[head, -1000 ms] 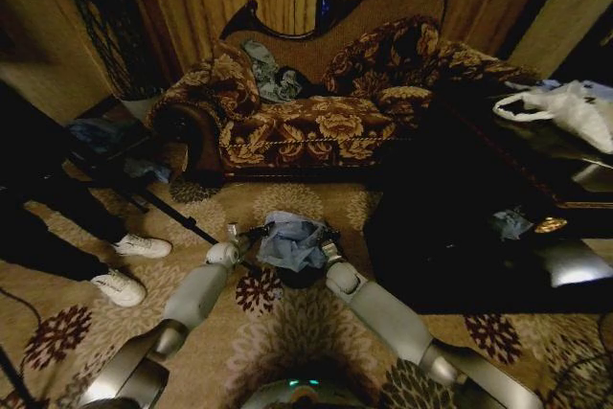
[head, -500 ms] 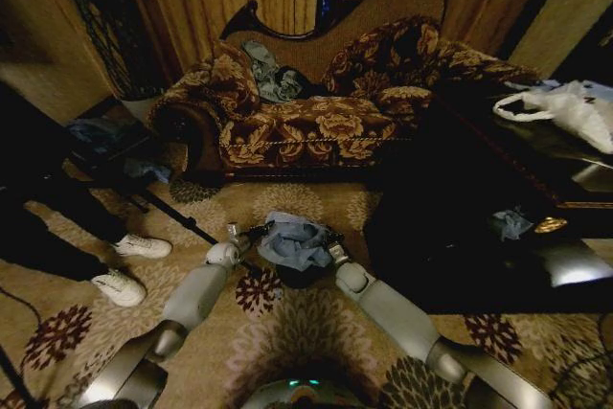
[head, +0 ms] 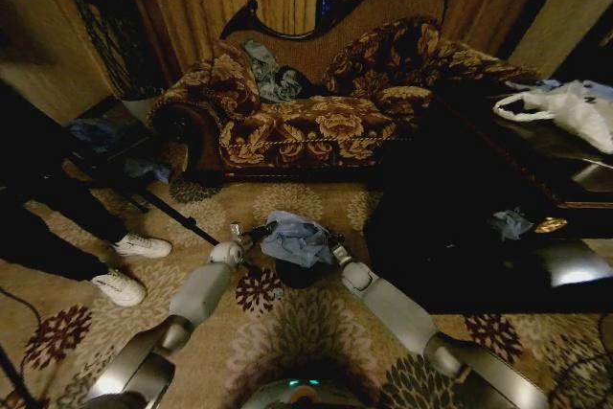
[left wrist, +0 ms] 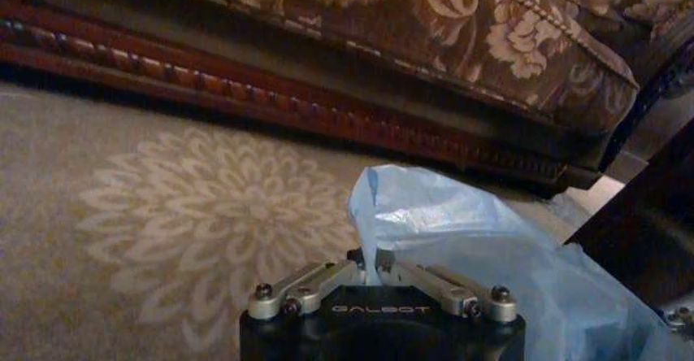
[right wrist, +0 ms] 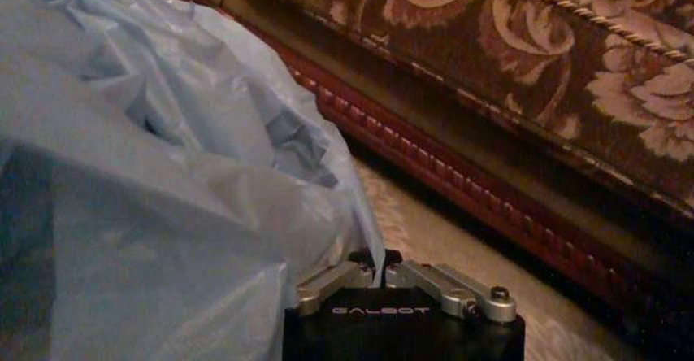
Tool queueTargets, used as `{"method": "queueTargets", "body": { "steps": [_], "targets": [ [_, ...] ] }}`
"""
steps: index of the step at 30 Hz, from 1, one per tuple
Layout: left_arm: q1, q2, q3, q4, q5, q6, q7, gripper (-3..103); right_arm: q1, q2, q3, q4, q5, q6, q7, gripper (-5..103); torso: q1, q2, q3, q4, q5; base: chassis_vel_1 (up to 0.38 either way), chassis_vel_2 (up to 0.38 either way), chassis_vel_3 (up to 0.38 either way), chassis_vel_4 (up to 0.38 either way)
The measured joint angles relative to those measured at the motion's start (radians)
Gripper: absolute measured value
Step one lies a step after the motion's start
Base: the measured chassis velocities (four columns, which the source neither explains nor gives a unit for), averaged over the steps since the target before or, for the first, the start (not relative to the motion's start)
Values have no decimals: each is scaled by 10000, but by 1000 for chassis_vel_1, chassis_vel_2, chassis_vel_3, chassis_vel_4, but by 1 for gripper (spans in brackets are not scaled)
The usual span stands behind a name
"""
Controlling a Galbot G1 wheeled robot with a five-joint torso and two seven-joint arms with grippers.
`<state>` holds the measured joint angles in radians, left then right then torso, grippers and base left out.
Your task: Place a garbage bag over the trash bin.
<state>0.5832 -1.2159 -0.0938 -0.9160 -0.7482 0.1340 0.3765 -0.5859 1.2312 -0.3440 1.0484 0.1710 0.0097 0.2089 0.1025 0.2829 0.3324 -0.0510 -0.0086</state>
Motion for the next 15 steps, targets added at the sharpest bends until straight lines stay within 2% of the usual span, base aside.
{"method": "queueTargets", "body": {
  "steps": [4,7,9,10,13,15],
  "targets": [
    [22,-29,1,58,7,-86,5,-2,-1,87,85,-179,-15,119,-200,0,0,0,0,0,0,0,0,0,0],
    [20,-64,4,133,82,-81,22,14,56,270,166,-445,12,173,-354,0,0,0,0,0,0,0,0,0,0],
    [17,-74,3,158,117,-76,18,14,70,300,170,-494,14,189,-392,0,0,0,0,1,0,0,0,0,0],
    [8,-80,1,189,169,-61,-33,24,89,334,173,-567,33,219,-421,0,0,0,0,0,0,0,0,0,0],
    [6,-85,-8,188,196,11,-174,30,102,349,177,-622,41,266,-458,0,0,0,0,0,-1,0,0,0,0],
    [5,-87,-17,179,250,81,-285,41,102,349,182,-653,35,315,-489,0,0,0,0,0,0,0,0,0,0]
  ]
}}
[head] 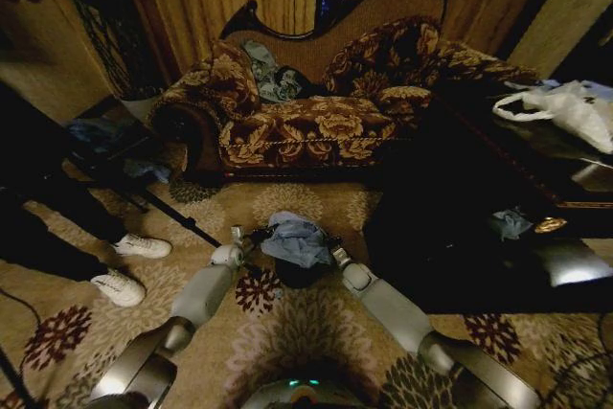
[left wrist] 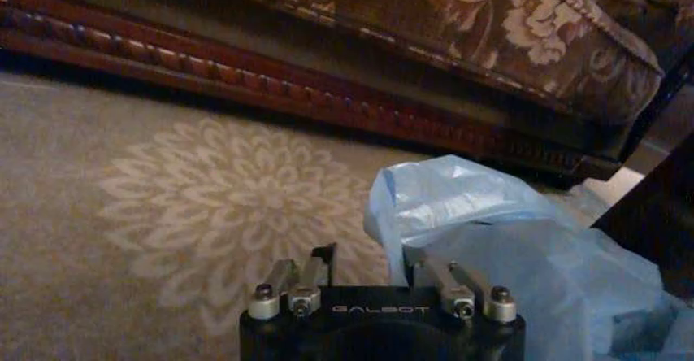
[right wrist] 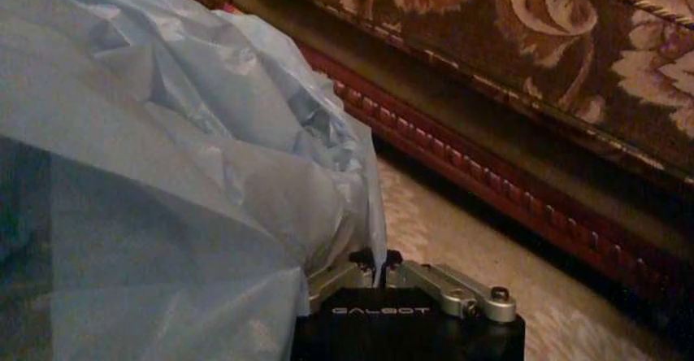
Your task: Place a garbage bag over the trash bin.
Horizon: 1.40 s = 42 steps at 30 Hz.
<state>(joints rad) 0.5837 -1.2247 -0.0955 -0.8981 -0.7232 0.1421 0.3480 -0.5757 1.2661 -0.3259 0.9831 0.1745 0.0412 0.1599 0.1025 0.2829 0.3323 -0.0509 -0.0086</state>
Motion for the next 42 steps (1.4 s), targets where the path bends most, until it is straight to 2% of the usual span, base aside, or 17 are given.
{"method": "queueTargets", "body": {
  "steps": [5,7,8,10,12,13,14,16,23,27,30,32,33,34,35,37,42],
  "targets": [
    [15,-10,-14,21,76,105,-86,62,-29,-32,-1,-34,-63,52,-78,0,0,0,-1,2,0,0,0,0,0],
    [20,-11,-16,20,75,110,-91,62,-34,-35,-2,-38,-71,53,-80,0,0,1,-1,2,0,0,0,0,0],
    [38,-12,-19,22,76,115,-103,68,-45,-39,-5,-64,-99,53,-87,-2,-1,4,-1,2,0,0,0,0,0],
    [81,-11,-47,-19,74,116,-149,78,-51,-42,-6,-96,-139,68,-88,9,-2,3,-1,1,0,0,0,0,0],
    [120,-8,-68,-76,71,118,-175,78,-52,-44,-6,-97,-145,68,-88,14,-1,3,-1,1,0,0,0,0,0],
    [175,5,-89,-169,50,123,-219,84,-55,-46,-5,-97,-145,68,-82,14,-1,4,-1,0,-3,0,0,0,0],
    [241,29,-106,-274,9,133,-264,89,-74,-53,-5,-37,-110,67,-26,25,-1,3,-1,-2,-4,0,0,0,0],
    [304,61,-131,-361,-14,136,-288,98,-111,-57,-41,139,-41,44,122,30,-1,3,0,-2,-1,0,0,0,0],
    [377,83,-164,-398,2,136,-294,100,-104,-112,-339,234,186,-281,583,54,-2,4,-3,-2,-5,0,0,0,0],
    [367,81,-166,-422,12,136,-292,100,-121,-187,-559,257,263,-549,892,57,-3,5,-4,-3,0,0,0,0,0],
    [372,67,-163,-471,18,137,-287,100,-163,-248,-685,267,122,-686,998,66,2,1,3,-1,8,0,0,0,0],
    [425,7,-102,-525,43,163,-226,100,-172,-304,-795,1155,48,-757,1024,72,5,-5,8,-4,6,0,0,0,0],
    [444,9,-102,-526,46,168,-229,100,-164,-335,-813,2139,68,-810,1106,78,8,-6,9,0,1,0,0,0,0],
    [446,7,-113,-559,51,162,-206,100,-118,-364,-816,2533,114,-912,1229,83,2,-1,-2,31,11,0,0,0,0],
    [446,7,-113,-559,51,162,-206,100,-118,-364,-816,2533,114,-912,1229,83,2,-1,-2,31,11,0,0,0,0],
    [486,21,-163,-555,54,130,-226,100,-179,-501,-859,2753,215,-1126,1427,94,-1,-4,2,8,8,56,1,18,12],
    [596,12,-179,-728,46,84,-277,100,-91,-647,-905,3164,427,-1442,1673,100,2,-3,2,3,4,11,-1,3,8]
  ]
}}
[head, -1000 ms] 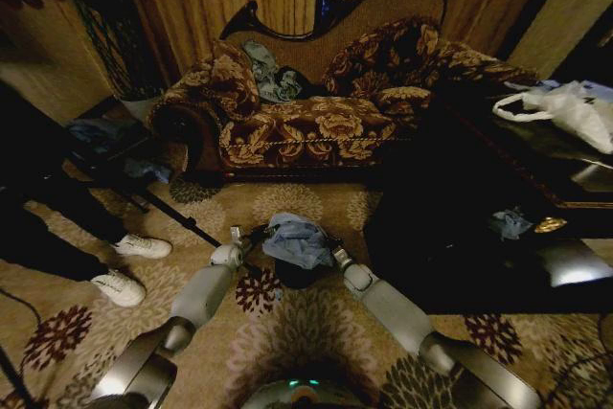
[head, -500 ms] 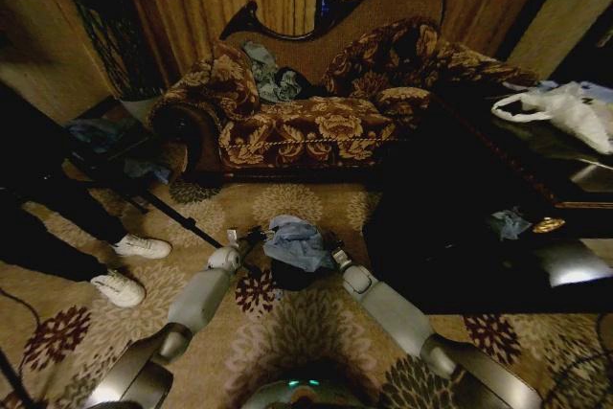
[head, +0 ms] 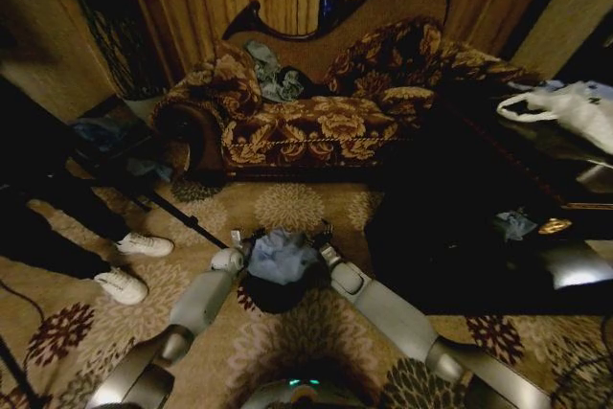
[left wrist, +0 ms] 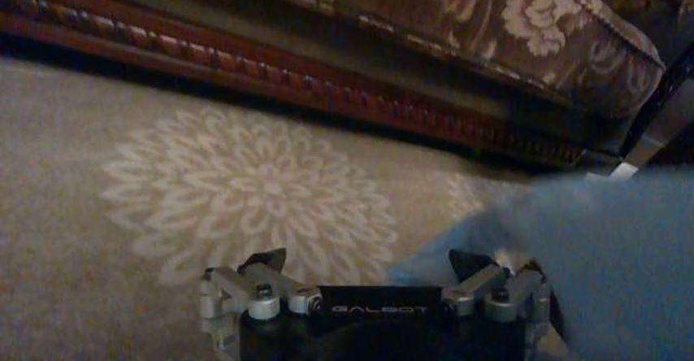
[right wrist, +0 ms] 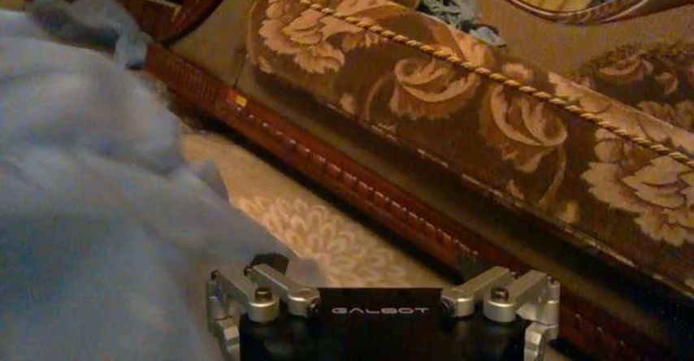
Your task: Place a garbage bag over the trash bin.
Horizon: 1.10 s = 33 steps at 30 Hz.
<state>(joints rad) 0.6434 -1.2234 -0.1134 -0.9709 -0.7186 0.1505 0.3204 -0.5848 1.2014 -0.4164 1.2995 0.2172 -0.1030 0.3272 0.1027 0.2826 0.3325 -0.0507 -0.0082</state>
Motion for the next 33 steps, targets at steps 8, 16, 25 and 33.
{"method": "queueTargets", "body": {
  "steps": [8,16,25,33],
  "targets": [
    [69,206,-92,-201,-87,-25,-44,100,106,38,90,-160,304,-49,136,100,-1,0,-1,1,-4,0,0,0,0],
    [274,595,-202,-553,-337,25,-29,100,176,159,203,-53,896,-271,593,100,-2,1,-2,-1,-4,0,0,0,0],
    [518,1013,-429,-1036,-668,82,-7,100,222,216,315,176,1737,-412,1026,100,-2,4,-2,-2,-5,0,0,0,0],
    [669,1103,-653,-1194,-700,11,62,100,269,208,283,563,2110,-570,1233,100,-2,4,-2,-2,-4,0,0,0,0]
  ]
}}
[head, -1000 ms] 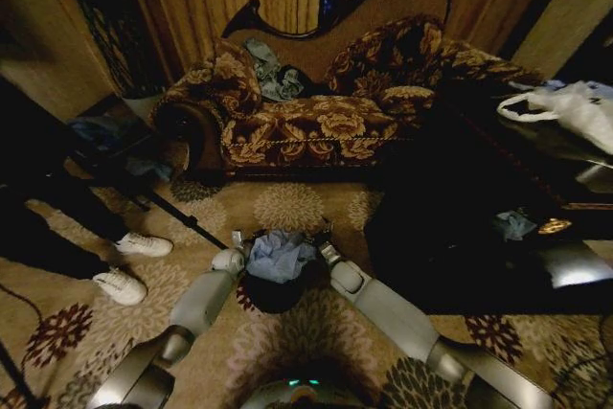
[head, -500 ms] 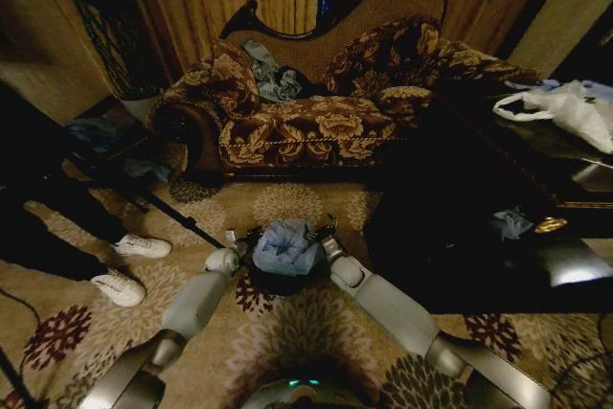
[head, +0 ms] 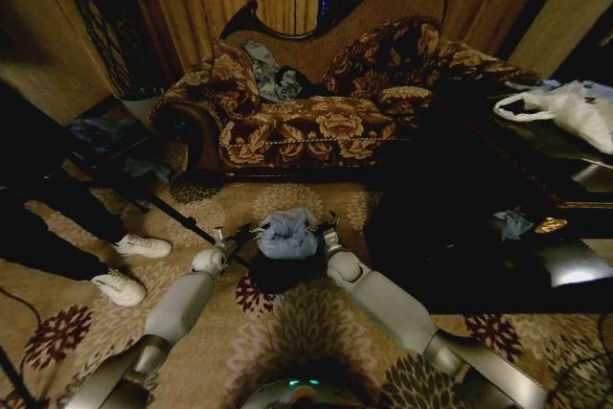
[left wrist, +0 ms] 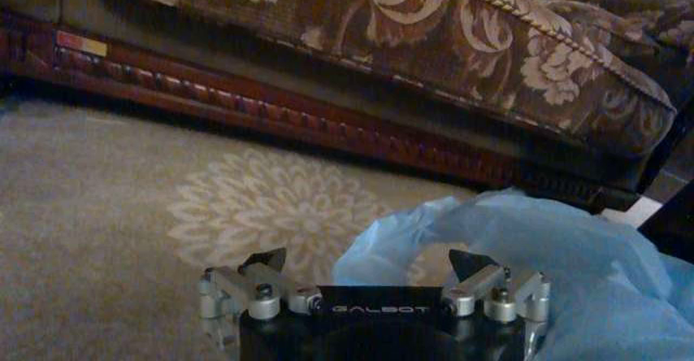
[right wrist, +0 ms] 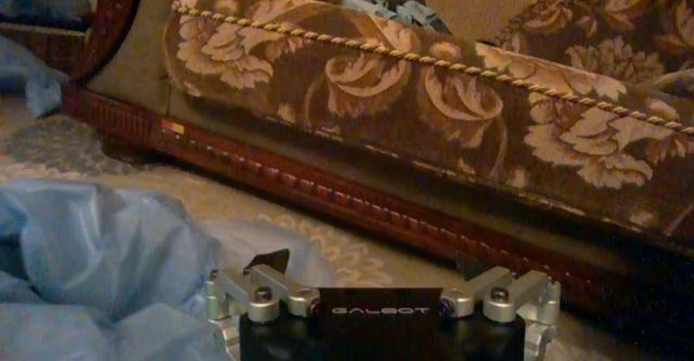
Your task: Place a garbage bag over the trash bin.
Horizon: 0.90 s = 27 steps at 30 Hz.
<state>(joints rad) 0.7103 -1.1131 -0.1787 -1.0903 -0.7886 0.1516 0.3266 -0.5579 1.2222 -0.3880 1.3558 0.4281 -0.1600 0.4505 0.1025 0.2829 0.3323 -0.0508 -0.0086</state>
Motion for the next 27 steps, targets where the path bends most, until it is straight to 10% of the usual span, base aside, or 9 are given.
{"method": "queueTargets", "body": {
  "steps": [27],
  "targets": [
    [940,225,-987,-505,336,-403,279,100,-75,-488,-159,2080,1582,-348,583,100,0,0,0,1,1,0,0,0,0]
  ]
}}
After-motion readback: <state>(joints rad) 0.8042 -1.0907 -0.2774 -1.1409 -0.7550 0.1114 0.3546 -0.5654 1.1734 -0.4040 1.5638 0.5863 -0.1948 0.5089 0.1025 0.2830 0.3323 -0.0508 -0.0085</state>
